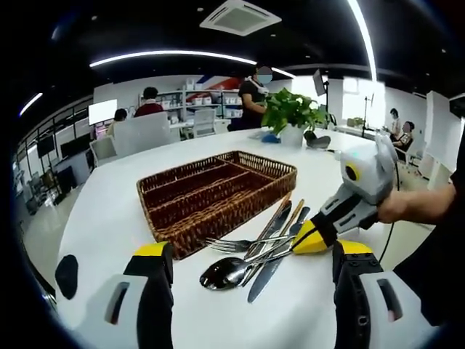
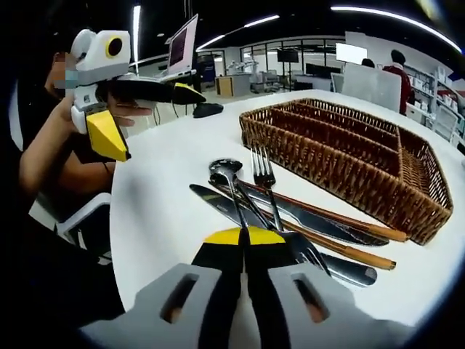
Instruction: Arrange the knives, forks, and spoons in their matching storage slots by inserting each utensil handle-first until every utensil is classified and aligned in the correct compartment
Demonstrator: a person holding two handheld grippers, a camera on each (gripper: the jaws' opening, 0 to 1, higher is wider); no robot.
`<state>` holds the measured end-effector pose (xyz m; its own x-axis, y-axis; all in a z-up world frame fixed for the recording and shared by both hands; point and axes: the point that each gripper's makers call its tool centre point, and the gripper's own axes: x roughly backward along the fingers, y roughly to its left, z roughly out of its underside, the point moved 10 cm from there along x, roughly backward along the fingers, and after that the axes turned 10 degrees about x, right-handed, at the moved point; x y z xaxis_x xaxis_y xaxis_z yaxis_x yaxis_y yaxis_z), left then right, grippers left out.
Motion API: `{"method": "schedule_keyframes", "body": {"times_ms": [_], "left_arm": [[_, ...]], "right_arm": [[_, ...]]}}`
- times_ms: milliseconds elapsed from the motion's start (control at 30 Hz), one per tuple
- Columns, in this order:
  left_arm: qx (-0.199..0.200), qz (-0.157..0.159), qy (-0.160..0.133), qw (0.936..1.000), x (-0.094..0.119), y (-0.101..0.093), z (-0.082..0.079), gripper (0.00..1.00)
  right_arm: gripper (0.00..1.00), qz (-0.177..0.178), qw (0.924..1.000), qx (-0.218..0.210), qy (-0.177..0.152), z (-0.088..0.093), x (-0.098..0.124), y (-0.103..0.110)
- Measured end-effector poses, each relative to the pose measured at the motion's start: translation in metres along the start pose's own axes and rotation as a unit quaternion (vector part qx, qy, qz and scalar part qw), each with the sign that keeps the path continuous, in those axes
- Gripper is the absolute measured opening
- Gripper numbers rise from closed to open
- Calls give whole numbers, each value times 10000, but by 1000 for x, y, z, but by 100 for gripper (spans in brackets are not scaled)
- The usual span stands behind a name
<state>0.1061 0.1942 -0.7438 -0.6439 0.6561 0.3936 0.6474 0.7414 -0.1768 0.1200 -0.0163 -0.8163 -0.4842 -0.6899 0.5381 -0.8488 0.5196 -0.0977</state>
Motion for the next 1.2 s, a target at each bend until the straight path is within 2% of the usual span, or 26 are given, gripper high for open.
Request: {"method": "schedule_keyframes", "body": {"times_ms": [67, 167, 300, 433, 800, 1200], "left_arm": [[-6, -15, 55, 10000, -1, 2, 2, 93], [2, -7, 61, 10000, -1, 1, 4, 93], [0, 20, 56, 10000, 0, 1, 5, 93], [-1, 27, 60, 10000, 0, 0, 5, 93], [-9, -27, -22, 10000, 12, 0, 6, 93], [81, -54, -157, 9998, 16, 2, 4, 95]], "right_arm": [[0, 101, 9998, 176, 56, -1, 1, 0], [0, 68, 9998, 196, -58, -7, 6, 1], [0, 54, 9990, 432, -78, -13, 7, 0], [5, -51, 9984, 558, -4, -15, 5, 2], [7, -325, 9948, 964, 82, -33, -14, 1], [7, -596, 9918, 1124, 131, -47, -36, 2]]}}
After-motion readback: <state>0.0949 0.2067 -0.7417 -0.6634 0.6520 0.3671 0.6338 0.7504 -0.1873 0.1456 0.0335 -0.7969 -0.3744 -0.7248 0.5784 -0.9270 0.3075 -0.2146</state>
